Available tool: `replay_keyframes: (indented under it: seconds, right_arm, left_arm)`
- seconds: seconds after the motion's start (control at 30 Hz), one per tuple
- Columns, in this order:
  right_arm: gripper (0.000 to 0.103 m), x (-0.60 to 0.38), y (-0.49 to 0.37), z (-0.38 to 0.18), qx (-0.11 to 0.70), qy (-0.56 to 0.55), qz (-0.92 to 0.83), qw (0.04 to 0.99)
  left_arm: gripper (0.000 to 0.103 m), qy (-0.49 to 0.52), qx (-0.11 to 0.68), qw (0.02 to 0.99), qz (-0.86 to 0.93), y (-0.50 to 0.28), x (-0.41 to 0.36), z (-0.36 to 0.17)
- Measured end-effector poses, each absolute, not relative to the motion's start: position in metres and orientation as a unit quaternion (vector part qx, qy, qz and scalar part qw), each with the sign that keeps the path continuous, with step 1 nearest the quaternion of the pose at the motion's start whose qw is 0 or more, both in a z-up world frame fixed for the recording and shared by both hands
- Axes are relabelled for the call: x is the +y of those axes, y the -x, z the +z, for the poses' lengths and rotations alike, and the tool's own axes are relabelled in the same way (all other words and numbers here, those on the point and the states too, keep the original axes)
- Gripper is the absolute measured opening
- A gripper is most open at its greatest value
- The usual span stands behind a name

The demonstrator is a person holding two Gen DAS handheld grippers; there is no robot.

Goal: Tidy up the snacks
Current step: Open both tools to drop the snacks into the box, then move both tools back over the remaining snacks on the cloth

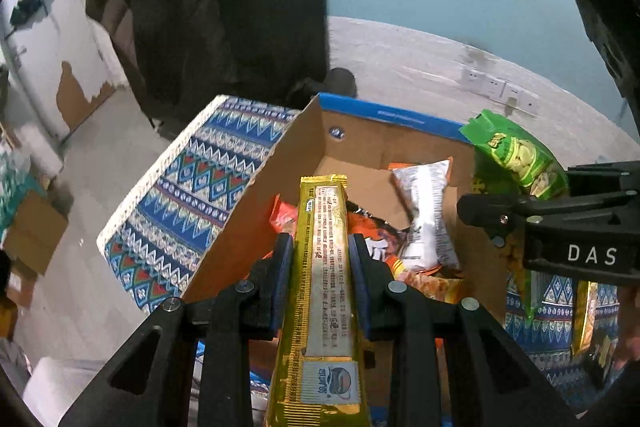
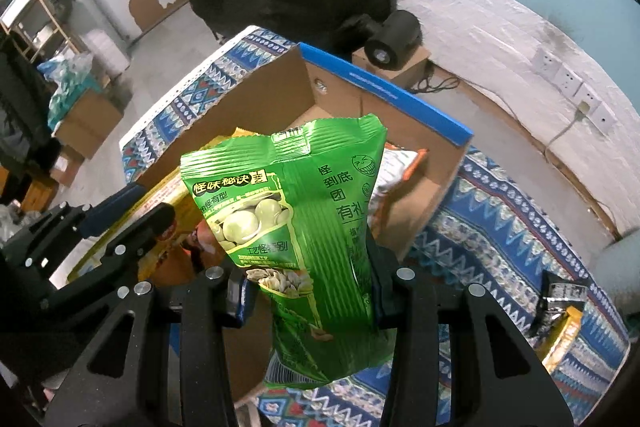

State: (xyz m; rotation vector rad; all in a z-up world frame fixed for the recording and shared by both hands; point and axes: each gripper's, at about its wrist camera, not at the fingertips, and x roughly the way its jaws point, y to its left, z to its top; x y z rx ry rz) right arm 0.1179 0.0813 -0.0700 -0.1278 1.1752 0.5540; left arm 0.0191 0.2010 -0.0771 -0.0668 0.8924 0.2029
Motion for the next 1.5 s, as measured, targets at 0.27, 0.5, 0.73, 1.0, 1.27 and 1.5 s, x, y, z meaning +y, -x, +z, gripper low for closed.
replay_keyframes:
  seconds: [0.27,0.5,0.73,1.0,1.27,1.5]
  right_arm:
    - [0.066,0.085,-0.123,-0.077,0.555,0.029,0.269,0.786]
    - [0.068,0.077,-0.12,-0.067,0.546,0.033,0.262,0.795]
    - [0.072,0.051,-0.111,-0.057,0.541,0.041,0.247,0.803]
    - [0.075,0.011,-0.095,-0.051,0.54,0.048,0.229,0.808]
    - [0.078,-0.033,-0.074,-0.046,0.54,0.052,0.207,0.814]
    - [0.079,-0.075,-0.051,-0.042,0.541,0.054,0.187,0.818]
  left_arm:
    - [0.043,0.053,0.437,0.891,0.108,-0.02,0.211,-0.08]
    - [0.071,0.029,0.431,0.895,0.11,-0.017,0.201,-0.075]
    - [0.076,0.0,0.432,0.896,0.101,-0.014,0.184,-0.072]
    - [0.081,-0.021,0.439,0.896,0.062,-0.009,0.153,-0.065]
    - [0.081,-0.061,0.444,0.894,0.018,-0.002,0.105,-0.061]
    - [0.081,-0.086,0.449,0.889,-0.018,0.003,0.065,-0.06]
